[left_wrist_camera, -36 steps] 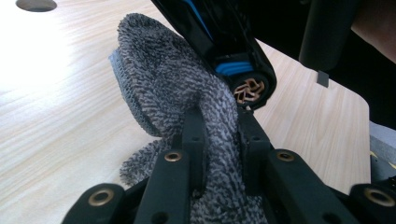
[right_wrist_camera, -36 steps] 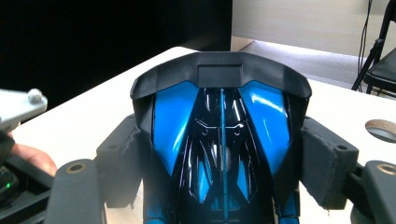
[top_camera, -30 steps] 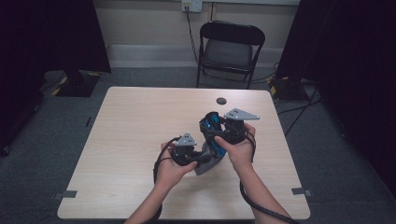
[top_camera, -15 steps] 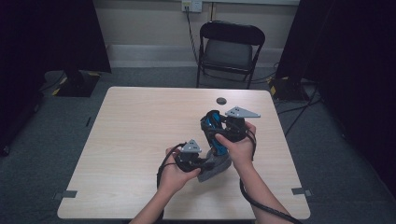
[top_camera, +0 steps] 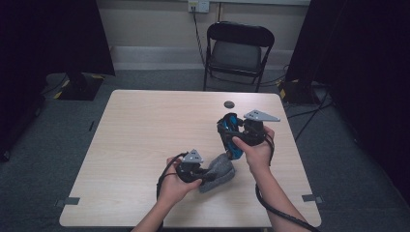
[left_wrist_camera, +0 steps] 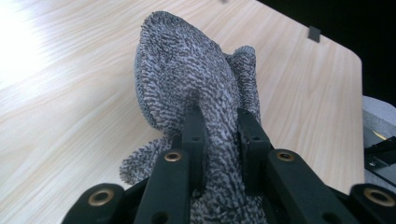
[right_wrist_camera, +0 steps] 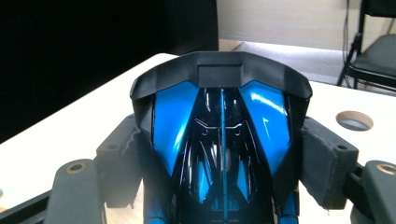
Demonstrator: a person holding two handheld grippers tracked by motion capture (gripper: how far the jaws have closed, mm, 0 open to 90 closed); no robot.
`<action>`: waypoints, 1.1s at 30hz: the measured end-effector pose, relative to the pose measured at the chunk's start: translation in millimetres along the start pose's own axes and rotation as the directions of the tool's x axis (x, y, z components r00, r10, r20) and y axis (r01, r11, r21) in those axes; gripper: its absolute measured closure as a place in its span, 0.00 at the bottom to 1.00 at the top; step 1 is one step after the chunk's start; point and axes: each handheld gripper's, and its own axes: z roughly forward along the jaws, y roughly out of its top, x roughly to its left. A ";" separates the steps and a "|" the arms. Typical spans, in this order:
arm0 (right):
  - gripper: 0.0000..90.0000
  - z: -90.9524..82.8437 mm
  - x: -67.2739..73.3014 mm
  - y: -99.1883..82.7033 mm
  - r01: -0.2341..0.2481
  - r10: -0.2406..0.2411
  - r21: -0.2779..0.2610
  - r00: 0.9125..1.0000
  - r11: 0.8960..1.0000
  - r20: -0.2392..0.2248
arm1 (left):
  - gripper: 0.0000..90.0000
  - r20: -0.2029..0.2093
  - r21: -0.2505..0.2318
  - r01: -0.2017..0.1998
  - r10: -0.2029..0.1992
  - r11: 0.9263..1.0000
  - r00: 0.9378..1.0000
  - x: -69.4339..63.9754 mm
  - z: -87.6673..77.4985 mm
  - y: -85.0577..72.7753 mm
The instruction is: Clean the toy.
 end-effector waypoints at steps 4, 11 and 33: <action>0.28 -6.4 -13.0 -7.8 -0.010 0.009 0.017 1.000 1.000 0.018 | 0.85 -0.038 -0.025 0.015 -0.016 1.000 0.999 11.8 -13.9 -2.5; 0.28 -18.2 -30.9 -25.5 -0.032 0.030 0.041 0.998 0.999 0.054 | 0.85 -0.098 -0.066 0.033 -0.039 0.997 0.994 30.1 -30.9 -3.1; 0.28 -25.8 -67.4 -63.1 -0.042 0.016 0.178 0.990 0.983 0.141 | 0.85 -0.287 -0.134 0.106 -0.141 0.985 0.948 91.4 -69.2 -23.1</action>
